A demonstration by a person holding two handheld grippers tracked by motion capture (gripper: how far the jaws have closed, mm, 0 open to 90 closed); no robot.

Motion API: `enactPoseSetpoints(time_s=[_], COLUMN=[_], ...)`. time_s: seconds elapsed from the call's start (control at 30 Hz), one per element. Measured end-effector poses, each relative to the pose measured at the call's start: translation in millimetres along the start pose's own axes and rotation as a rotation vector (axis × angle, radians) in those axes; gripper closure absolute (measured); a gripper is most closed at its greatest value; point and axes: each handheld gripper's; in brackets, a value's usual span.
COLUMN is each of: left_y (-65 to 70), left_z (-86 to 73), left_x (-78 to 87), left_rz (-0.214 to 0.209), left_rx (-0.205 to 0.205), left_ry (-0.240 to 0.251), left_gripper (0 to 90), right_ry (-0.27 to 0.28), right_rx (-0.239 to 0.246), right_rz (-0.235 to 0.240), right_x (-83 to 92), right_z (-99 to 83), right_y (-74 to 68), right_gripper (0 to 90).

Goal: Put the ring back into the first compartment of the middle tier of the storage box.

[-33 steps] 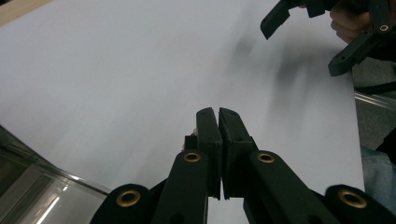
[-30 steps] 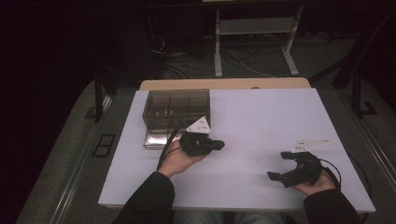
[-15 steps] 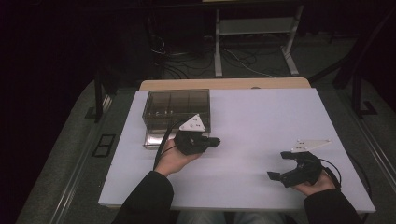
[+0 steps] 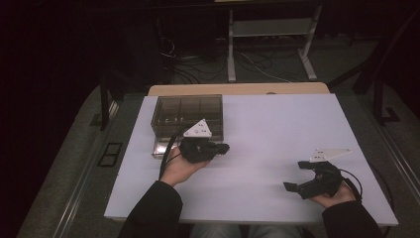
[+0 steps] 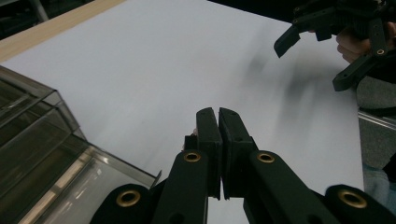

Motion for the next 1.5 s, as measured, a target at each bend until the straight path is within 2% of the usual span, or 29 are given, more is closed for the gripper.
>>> enactPoseSetpoints(time_s=[0.7, 1.07, 1.5], left_y=[-11.4, -14.3, -23.5], left_z=[-6.5, -8.8, -16.5], left_x=[31.8, 41.8, 64.6], left_rz=[0.058, 0.076, 0.109], left_rx=[0.035, 0.044, 0.094], left_ry=[0.035, 0.046, 0.084], left_gripper=[87.2, 87.3, 87.2], right_ry=[0.0, -0.001, -0.004], right_rx=[0.001, -0.002, 0.007], right_rz=[0.009, 0.009, 0.005], right_x=[-2.1, -2.3, -2.4], right_z=[1.4, 1.3, 0.9], right_y=[-0.4, -1.4, -1.1], right_gripper=[0.4, 0.4, 0.4])
Point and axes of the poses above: each handheld gripper's, and its own axes: x roughly backward along the jaws, z roughly out of its top, y roughly to its right, and after that the axes turned 8 degrees about -x, right-handed
